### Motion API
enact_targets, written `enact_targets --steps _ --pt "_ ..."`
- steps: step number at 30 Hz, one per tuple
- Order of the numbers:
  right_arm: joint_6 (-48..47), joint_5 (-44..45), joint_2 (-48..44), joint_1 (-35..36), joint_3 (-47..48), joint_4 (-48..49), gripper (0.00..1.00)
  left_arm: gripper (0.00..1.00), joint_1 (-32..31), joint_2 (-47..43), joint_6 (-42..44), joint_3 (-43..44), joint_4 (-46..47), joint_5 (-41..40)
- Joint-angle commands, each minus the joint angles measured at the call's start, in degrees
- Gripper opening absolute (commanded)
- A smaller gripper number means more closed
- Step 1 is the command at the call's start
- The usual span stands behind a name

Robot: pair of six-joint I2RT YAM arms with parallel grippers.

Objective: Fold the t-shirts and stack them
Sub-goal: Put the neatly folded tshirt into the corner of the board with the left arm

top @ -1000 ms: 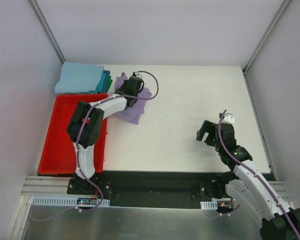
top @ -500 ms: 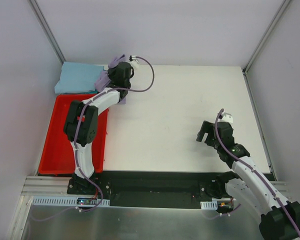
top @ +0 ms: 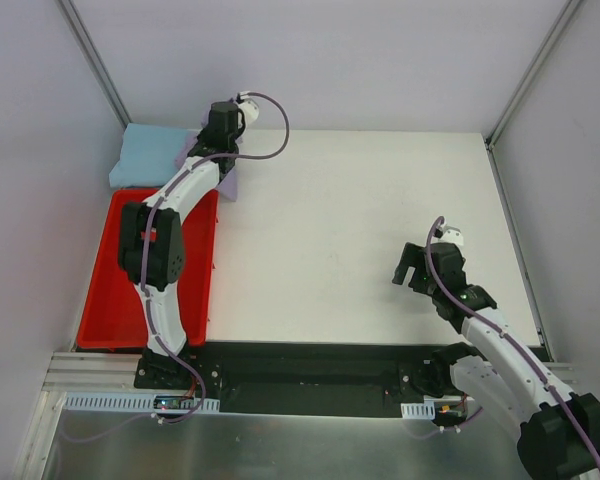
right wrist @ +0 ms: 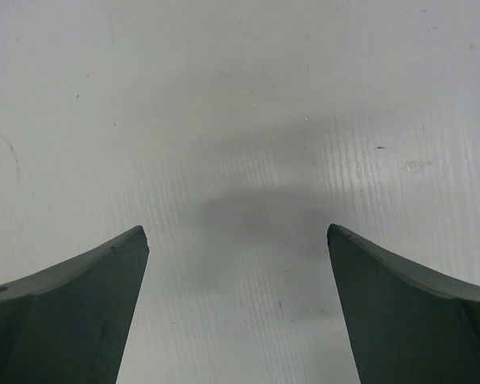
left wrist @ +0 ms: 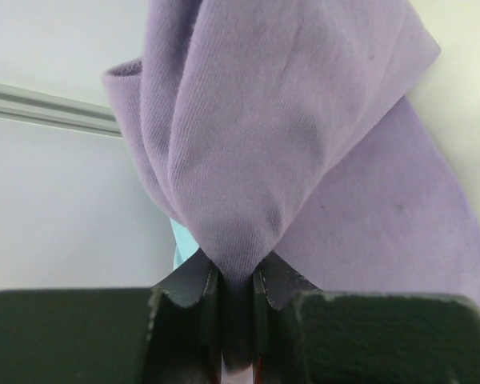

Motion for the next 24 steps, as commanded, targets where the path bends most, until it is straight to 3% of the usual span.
enact_targets --steps 1,24 --pt "-0.74 1.1 0.51 -0.41 1.82 0.95 0.96 0.0 0.85 -6.16 -3.25 3.49 -2.27 2.67" --pt "-0.57 -0.4 1.66 -0.59 2.34 0.87 0.96 0.0 7.97 -10.64 -6.76 10.0 -8.95 16.02"
